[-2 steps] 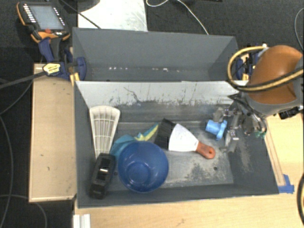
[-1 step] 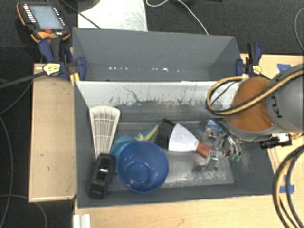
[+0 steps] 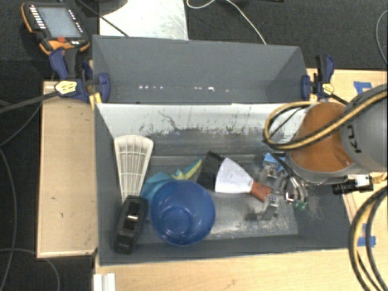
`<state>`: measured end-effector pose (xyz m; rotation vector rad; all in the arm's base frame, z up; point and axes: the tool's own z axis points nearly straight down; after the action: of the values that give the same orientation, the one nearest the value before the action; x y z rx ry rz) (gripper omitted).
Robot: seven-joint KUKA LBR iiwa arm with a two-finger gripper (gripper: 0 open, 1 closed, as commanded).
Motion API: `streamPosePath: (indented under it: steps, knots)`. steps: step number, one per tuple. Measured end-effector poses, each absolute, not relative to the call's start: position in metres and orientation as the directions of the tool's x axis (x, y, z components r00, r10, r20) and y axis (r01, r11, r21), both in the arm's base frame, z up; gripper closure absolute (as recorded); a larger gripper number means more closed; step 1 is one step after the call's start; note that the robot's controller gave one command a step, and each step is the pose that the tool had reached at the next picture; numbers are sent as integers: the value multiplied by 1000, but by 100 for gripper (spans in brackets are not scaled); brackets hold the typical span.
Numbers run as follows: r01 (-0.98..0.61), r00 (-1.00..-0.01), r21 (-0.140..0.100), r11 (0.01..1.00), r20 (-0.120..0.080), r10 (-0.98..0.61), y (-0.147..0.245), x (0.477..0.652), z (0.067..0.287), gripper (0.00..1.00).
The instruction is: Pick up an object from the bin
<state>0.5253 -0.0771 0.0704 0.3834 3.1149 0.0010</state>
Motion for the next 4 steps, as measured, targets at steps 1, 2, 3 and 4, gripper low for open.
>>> streamPosePath:
  steps: [1, 2, 3, 4]
  knots:
    - [211, -978, 1, 978, -2, 211, -78, 535, 72, 0]
    - [240, -971, 2, 971, -2, 240, -77, 525, 71, 0]
    - [212, -977, 1, 977, -7, 212, -78, 536, 72, 100]
    - [212, -977, 1, 977, -7, 212, -78, 536, 72, 100]
